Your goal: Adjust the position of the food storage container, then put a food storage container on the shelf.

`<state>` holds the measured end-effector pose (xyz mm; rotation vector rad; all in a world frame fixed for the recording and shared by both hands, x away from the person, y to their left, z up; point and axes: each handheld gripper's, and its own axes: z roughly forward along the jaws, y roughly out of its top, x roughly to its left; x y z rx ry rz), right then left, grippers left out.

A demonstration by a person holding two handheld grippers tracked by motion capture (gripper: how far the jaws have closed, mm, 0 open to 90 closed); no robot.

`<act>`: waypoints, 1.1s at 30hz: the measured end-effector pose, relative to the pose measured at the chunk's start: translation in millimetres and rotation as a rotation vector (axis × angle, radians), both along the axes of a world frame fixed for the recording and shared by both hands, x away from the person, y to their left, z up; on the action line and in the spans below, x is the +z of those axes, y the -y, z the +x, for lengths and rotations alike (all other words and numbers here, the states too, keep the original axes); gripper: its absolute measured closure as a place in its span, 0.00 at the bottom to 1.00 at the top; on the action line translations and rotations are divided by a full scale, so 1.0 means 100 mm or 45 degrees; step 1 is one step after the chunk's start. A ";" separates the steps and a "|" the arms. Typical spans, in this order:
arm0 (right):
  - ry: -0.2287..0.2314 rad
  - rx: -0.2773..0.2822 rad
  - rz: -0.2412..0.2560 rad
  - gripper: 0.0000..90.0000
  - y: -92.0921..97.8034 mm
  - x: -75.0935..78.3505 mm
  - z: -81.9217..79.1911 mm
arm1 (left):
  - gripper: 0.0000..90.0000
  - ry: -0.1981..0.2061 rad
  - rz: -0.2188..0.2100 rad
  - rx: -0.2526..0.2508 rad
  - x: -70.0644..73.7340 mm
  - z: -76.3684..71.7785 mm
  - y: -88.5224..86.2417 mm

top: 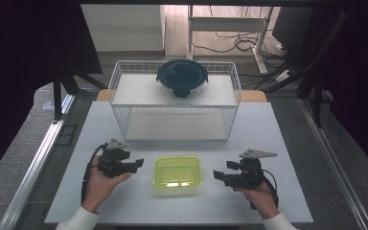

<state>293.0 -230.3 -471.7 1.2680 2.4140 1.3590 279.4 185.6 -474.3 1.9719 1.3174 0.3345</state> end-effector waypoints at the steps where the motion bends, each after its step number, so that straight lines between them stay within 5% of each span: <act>1: 0.001 0.000 0.002 0.27 0.00 0.00 0.00 | 0.32 0.000 0.000 0.000 0.00 0.00 0.00; 15: -0.012 0.009 -0.005 0.27 -0.04 -0.04 0.05 | 0.25 -0.020 -0.038 -0.002 -0.01 -0.04 -0.07; 18: -0.035 0.005 0.034 0.26 -0.03 -0.02 0.04 | 0.23 -0.011 -0.049 -0.010 0.00 -0.05 -0.05; 33: -0.002 -0.088 0.022 0.25 -0.13 0.11 0.07 | 0.23 -0.020 -0.099 -0.066 0.04 0.01 0.01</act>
